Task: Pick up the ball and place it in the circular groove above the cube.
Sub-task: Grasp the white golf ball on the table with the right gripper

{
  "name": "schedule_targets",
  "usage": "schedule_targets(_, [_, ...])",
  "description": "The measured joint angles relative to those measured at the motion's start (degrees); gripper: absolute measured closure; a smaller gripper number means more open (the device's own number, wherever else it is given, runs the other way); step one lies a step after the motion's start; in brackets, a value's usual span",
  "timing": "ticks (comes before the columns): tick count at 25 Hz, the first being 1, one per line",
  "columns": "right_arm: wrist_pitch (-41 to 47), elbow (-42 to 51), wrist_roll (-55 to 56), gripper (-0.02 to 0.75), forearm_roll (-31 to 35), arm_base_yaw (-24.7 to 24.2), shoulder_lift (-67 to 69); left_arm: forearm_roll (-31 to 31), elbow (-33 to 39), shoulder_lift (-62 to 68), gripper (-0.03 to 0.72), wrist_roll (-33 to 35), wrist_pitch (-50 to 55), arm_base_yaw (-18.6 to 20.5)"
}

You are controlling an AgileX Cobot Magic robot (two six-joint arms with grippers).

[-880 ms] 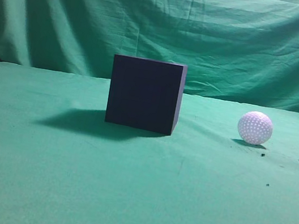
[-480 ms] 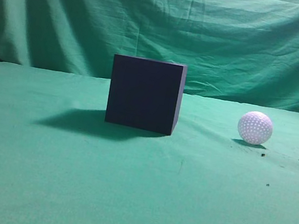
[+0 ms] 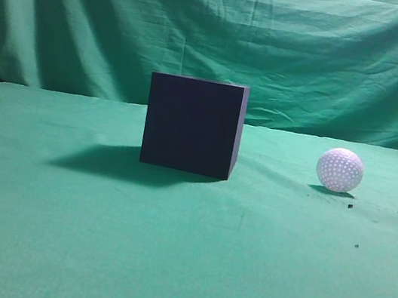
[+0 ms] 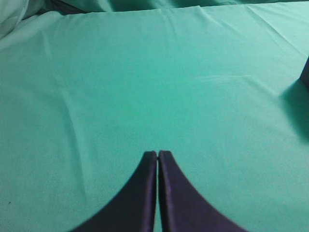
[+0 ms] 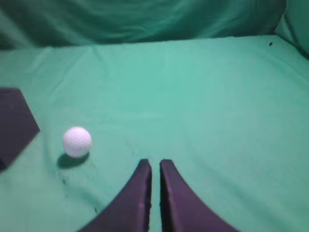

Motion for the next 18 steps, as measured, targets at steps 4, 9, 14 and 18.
schedule_targets(4, [-12.6, 0.1, 0.4, 0.692, 9.9, 0.0, 0.0, 0.0, 0.0, 0.0, 0.688, 0.0, 0.0, 0.0])
schedule_targets(9, [-22.8, -0.5, 0.5, 0.692, 13.5, 0.0, 0.0, 0.0, 0.0, 0.0, 0.688, 0.0, 0.0, 0.0])
schedule_targets(14, [-15.6, -8.4, -0.2, 0.692, 13.9, 0.0, 4.8, 0.0, 0.0, 0.0, 0.688, 0.0, 0.0, 0.0])
schedule_targets(18, [-6.9, -14.9, -0.2, 0.692, 15.9, 0.0, 14.6, 0.0, 0.0, 0.0, 0.688, 0.0, 0.0, 0.0])
